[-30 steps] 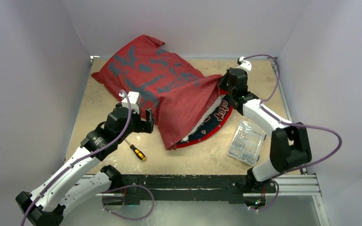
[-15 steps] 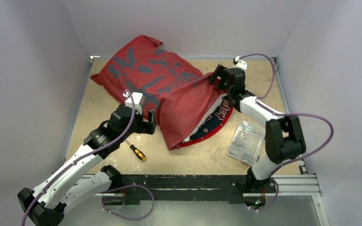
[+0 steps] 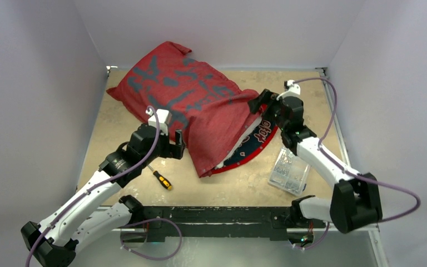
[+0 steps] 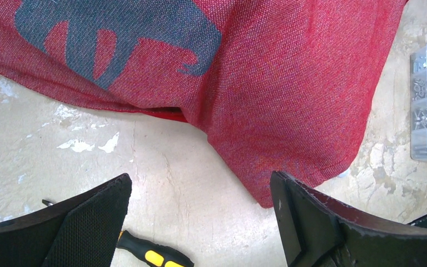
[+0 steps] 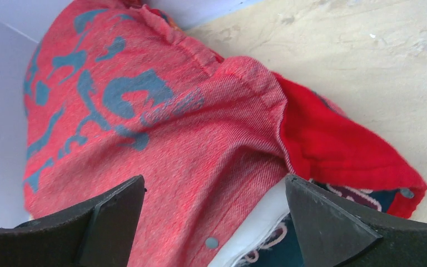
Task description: Remove the pillowcase from the pillow
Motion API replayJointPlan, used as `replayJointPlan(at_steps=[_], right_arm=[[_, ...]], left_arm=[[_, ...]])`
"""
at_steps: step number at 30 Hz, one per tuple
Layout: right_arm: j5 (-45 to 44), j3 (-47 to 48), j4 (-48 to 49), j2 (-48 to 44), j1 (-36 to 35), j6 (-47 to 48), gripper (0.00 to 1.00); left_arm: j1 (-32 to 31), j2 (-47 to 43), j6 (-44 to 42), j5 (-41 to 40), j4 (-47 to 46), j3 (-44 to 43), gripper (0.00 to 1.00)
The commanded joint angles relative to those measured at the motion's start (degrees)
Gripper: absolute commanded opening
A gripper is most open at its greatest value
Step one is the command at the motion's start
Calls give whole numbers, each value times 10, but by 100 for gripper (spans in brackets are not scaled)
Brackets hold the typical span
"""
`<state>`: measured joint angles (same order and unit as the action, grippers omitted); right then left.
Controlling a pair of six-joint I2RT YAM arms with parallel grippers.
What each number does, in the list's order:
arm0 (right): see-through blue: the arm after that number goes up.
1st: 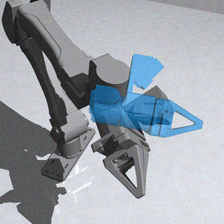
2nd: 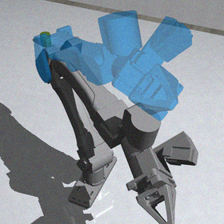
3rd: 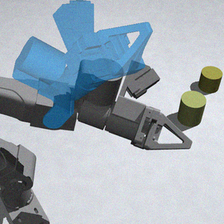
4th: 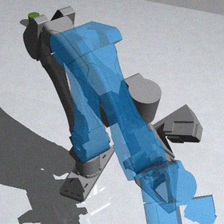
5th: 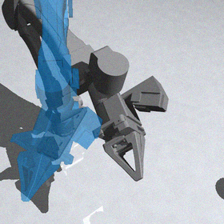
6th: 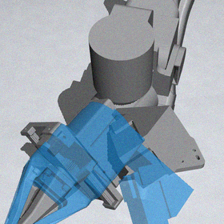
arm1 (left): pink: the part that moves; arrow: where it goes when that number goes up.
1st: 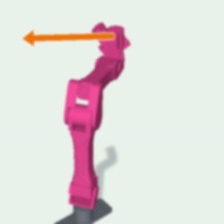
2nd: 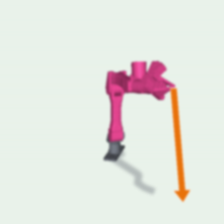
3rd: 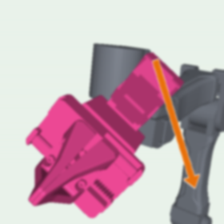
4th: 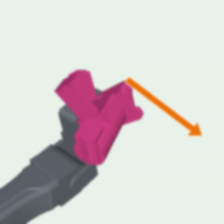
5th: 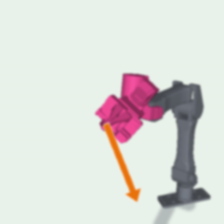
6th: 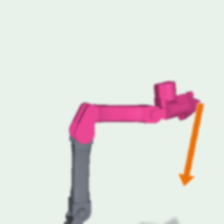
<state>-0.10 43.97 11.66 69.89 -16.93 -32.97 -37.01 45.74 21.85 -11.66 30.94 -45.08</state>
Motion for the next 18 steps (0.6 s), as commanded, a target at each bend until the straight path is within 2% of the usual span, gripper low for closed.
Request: replayJointPlan(at_steps=[1,7,18], right_arm=[[56,-31,-13,-50,-1,-13,99],[105,-112,4,-77,-1,-52,99],[-7,-150,15,-75,0,-158,99]], left_arm=[[4,-2,-5,13,-18,3,94],[4,-5,-4,14,-20,4,94],[5,-2,-5,18,-20,5,93]])
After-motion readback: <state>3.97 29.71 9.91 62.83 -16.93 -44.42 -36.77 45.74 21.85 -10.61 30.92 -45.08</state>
